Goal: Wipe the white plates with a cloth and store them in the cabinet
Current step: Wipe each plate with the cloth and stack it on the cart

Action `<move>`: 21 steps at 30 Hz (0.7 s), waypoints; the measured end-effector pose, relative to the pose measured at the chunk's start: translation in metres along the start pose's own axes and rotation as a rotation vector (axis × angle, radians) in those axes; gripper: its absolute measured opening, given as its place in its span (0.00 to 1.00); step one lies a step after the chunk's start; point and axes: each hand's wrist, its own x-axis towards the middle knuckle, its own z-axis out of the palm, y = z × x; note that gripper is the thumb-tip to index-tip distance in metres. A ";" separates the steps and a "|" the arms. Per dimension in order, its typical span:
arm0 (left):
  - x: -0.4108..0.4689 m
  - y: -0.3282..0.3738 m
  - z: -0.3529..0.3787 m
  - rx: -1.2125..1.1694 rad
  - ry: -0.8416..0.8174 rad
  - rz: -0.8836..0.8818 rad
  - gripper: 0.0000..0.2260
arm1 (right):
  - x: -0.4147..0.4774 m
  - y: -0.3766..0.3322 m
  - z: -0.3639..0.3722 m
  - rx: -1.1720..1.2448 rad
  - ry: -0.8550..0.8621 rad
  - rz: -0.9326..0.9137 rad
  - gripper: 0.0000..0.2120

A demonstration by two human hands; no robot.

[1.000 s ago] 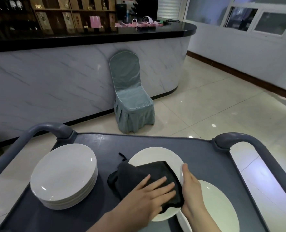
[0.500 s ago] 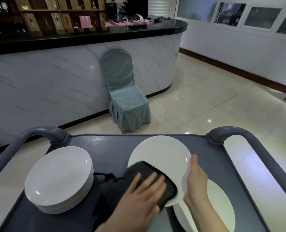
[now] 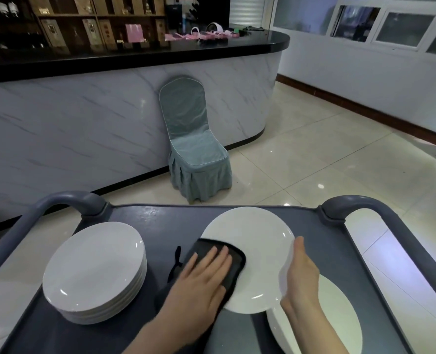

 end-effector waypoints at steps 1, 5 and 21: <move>-0.007 0.009 0.002 -0.015 -0.003 0.055 0.25 | 0.002 0.001 -0.001 0.000 -0.001 0.001 0.19; 0.008 0.033 0.001 0.005 -0.024 0.146 0.26 | -0.008 0.021 0.009 0.009 -0.033 0.044 0.20; 0.008 0.036 0.002 0.011 -0.018 0.001 0.27 | 0.000 0.010 0.010 0.015 -0.030 -0.004 0.19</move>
